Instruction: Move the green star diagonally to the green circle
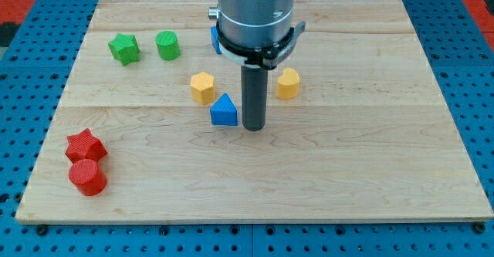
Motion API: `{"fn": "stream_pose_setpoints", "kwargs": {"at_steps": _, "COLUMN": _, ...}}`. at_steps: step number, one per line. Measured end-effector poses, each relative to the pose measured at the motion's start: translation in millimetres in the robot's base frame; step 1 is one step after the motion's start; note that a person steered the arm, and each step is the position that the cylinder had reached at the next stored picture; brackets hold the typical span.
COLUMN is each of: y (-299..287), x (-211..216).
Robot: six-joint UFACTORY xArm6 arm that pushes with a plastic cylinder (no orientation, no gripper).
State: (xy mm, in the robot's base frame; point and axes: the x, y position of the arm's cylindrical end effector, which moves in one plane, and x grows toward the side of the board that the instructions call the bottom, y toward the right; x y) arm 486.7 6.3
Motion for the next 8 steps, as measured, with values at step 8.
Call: {"fn": "stream_pose_setpoints", "kwargs": {"at_steps": 8, "y": -139.4, "x": -207.4}}
